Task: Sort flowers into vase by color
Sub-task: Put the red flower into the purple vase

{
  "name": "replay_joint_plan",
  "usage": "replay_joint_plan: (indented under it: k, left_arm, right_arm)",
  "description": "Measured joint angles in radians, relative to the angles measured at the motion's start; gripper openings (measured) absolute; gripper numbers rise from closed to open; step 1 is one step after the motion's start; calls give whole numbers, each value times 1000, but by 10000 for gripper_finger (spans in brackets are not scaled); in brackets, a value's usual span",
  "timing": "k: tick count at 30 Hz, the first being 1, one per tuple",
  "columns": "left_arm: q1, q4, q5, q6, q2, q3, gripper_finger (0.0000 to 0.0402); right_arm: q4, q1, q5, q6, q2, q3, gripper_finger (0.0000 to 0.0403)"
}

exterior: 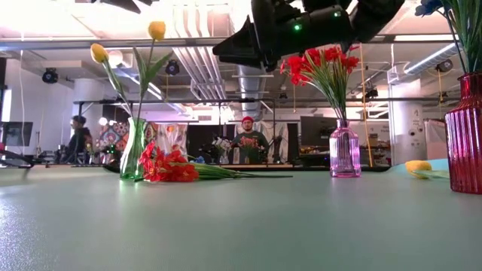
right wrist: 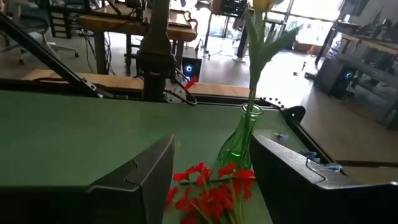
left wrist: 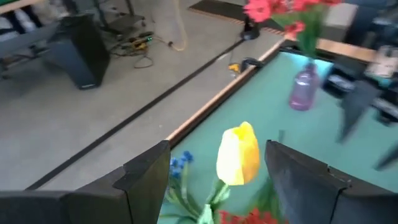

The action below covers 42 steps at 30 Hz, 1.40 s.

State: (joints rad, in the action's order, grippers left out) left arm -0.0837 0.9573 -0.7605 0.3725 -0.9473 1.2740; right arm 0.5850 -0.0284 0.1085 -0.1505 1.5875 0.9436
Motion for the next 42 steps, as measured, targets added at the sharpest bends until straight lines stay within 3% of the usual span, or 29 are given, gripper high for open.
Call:
replay_joint_plan:
  k: [13, 24, 34, 42]
  left_arm:
    - [-293, 102, -52, 160, 8, -59, 249]
    - [-353, 234, 3, 276, 58, -59, 249]
    - [-354, 371, 71, 438, 115, -59, 249]
    - [-355, 371, 69, 422, 82, -59, 249]
  right_arm:
    - [-17, 5, 34, -67, 95, 38, 203]
    - [-397, 4, 108, -52, 223, 245, 203]
    - [-458, 1, 102, -57, 283, 290, 207]
    - [-456, -14, 102, -87, 282, 284, 265]
